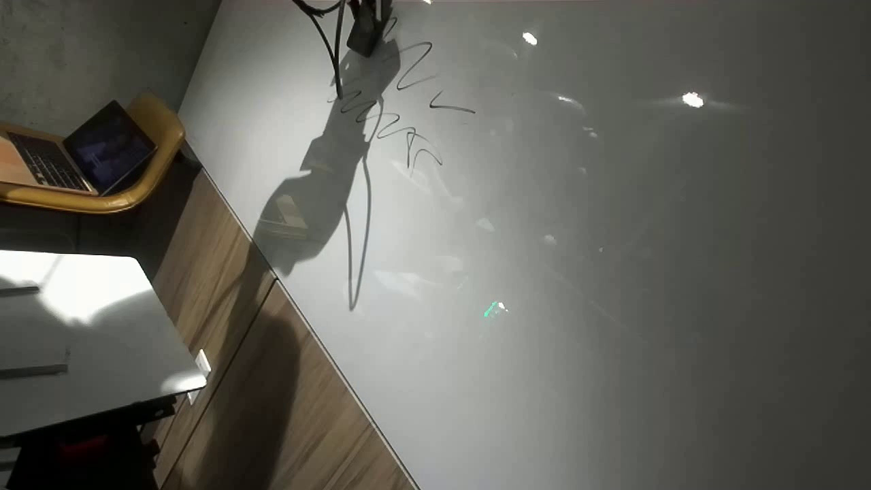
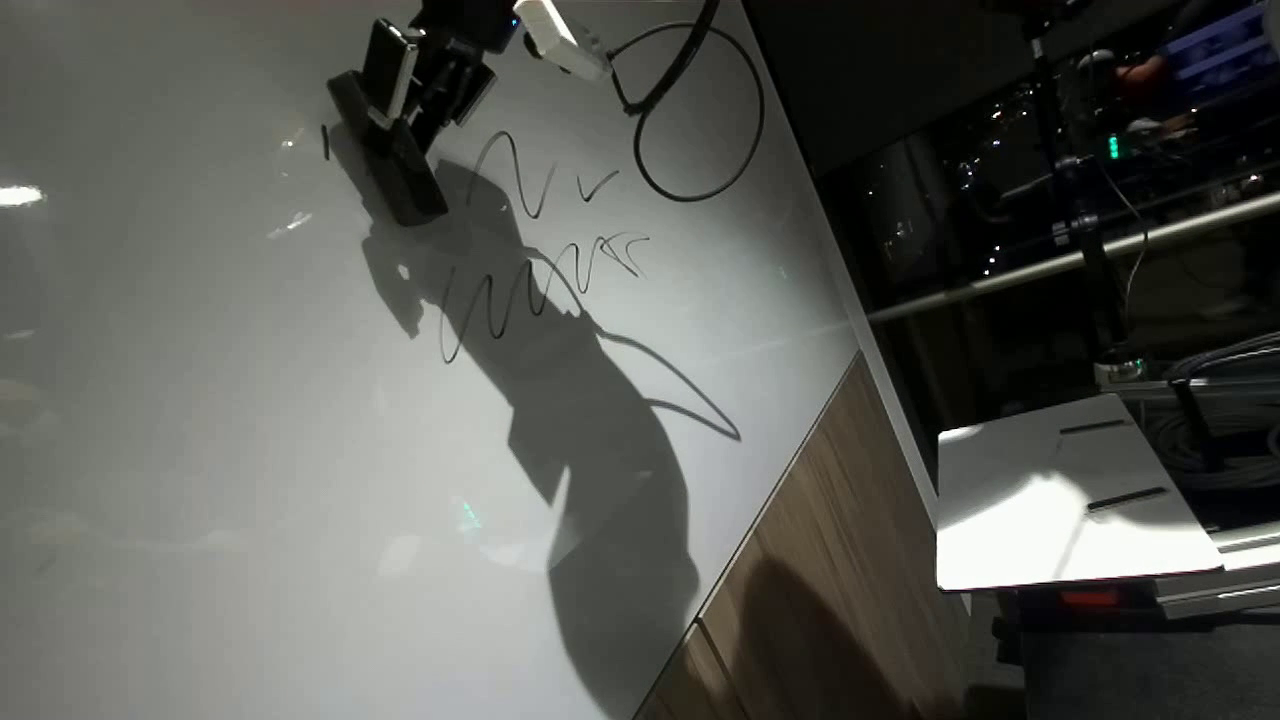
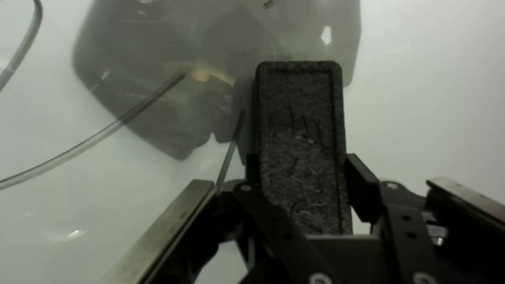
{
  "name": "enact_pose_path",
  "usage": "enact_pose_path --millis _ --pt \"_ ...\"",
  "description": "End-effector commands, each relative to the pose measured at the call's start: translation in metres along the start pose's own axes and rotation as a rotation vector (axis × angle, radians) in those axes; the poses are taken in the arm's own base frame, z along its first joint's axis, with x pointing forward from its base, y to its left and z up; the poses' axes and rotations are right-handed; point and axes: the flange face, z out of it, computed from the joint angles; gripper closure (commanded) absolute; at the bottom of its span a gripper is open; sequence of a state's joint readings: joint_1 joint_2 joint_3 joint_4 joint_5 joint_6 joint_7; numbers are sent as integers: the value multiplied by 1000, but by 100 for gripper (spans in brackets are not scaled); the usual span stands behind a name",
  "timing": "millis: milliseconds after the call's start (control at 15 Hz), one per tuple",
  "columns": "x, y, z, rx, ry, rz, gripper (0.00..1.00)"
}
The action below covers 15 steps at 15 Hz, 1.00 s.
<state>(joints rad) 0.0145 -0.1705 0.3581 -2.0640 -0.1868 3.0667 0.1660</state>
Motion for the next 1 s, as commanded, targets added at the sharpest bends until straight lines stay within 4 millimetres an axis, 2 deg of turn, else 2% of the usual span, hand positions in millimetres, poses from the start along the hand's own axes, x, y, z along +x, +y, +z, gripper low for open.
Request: enact_pose_path --millis 0,467,933 --pt "4 3 5 1 38 -68 71" --pt "2 14 1 -44 29 -155 71" --pt "-7 49 -9 -163 -24 -185 71"
